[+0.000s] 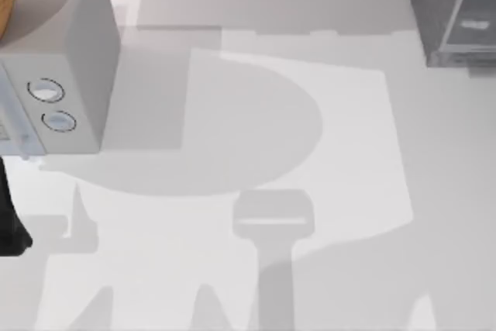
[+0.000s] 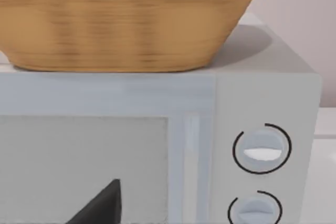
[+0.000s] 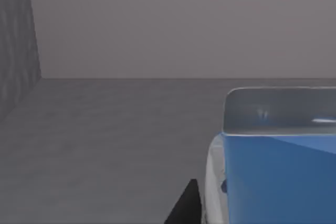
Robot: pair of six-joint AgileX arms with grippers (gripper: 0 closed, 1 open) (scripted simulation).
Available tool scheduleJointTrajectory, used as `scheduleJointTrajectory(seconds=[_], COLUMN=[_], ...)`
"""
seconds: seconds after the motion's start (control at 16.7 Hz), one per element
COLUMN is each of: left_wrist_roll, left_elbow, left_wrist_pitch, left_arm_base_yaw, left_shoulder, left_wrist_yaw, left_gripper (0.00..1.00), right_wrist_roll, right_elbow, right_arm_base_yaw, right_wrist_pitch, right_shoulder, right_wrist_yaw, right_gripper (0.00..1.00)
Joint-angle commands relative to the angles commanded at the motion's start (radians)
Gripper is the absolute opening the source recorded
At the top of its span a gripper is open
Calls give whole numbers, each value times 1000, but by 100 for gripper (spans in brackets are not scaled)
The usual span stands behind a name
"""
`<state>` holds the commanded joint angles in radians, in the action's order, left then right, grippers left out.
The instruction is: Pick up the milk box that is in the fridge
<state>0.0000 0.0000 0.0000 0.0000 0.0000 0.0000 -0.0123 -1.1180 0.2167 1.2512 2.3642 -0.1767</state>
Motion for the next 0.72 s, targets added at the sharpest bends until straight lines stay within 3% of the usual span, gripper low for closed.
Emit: scheduleJointTrajectory(seconds=[0.72], left_wrist_roll=[0], left_elbow=[0], left_wrist_pitch=[0], left_arm_base_yaw=[0], left_shoulder=[0], left_wrist_yaw=[0], left_gripper=[100], right_wrist_roll=[-3], right_elbow=[4], right_arm_base_yaw=[1], right_wrist_pitch=[-148], right_shoulder=[-155], right_wrist_yaw=[-2], right_gripper=[0])
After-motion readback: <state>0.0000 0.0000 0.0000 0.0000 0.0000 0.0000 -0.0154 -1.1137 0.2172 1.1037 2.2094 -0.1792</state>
